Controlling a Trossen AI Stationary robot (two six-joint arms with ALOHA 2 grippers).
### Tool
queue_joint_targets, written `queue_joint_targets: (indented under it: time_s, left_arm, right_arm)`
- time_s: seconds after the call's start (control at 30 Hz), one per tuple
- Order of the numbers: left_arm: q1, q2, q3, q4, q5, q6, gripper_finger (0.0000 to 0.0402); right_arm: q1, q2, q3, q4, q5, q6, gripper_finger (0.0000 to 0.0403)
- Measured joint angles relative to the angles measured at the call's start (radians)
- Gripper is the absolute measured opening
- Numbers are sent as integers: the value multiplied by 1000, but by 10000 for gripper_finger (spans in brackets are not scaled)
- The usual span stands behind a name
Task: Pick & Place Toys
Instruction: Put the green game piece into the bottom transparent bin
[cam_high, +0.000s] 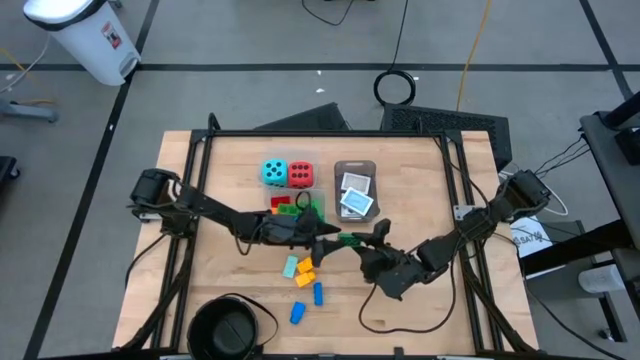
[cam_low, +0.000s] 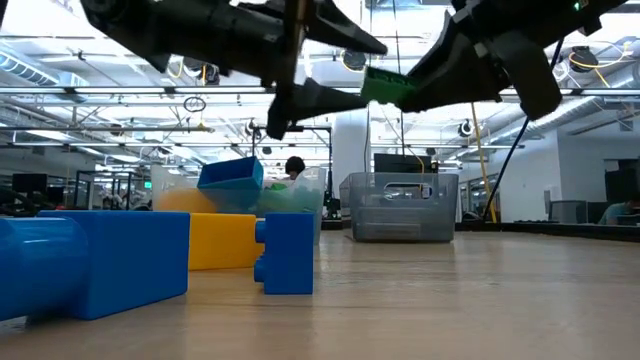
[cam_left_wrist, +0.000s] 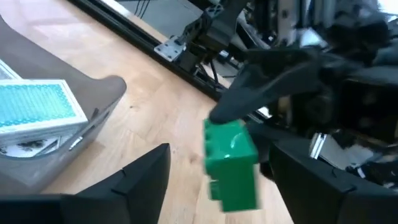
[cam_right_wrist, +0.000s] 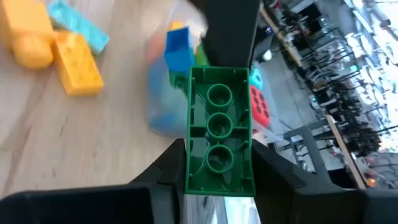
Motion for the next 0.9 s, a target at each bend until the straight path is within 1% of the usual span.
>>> queue_joint_targets:
  time_s: [0.17, 0.3, 0.37, 0.43, 0.53, 0.57, 0.67, 0.77, 0.87, 0.9]
  left_arm:
    - [10, 34, 21, 7, 27, -6, 249]
    - [10, 53, 45, 8, 29, -6, 219]
    - [10, 53, 45, 1, 44, -4, 194]
    - [14, 53, 46, 2, 59, -1, 159]
    - [17, 46, 46, -5, 82, -3, 98]
    - [19, 46, 46, -4, 90, 0, 91]
    - [22, 33, 45, -19, 97, 14, 93]
    - [24, -8, 39, -58, 91, 54, 93]
    - [21, -74, 11, -126, 31, 69, 93]
    - [21, -102, -7, -152, -24, 68, 93]
  right_arm:
    - [3, 0, 0, 62, -4, -42, 110]
    - [-9, 0, 0, 69, -5, -50, 110]
    - [-11, 0, 0, 73, -5, -50, 110]
    - [-9, 0, 0, 72, -9, -49, 116]
    - [-10, 0, 0, 77, -36, -17, 144]
    - [-12, -1, 0, 78, -53, -3, 155]
    - [-14, 0, 0, 69, -81, 33, 181]
    - [-11, -1, 2, 43, -79, 58, 198]
    - [0, -2, 2, 19, -60, 59, 208]
    - [6, -3, 0, 12, -72, 54, 209]
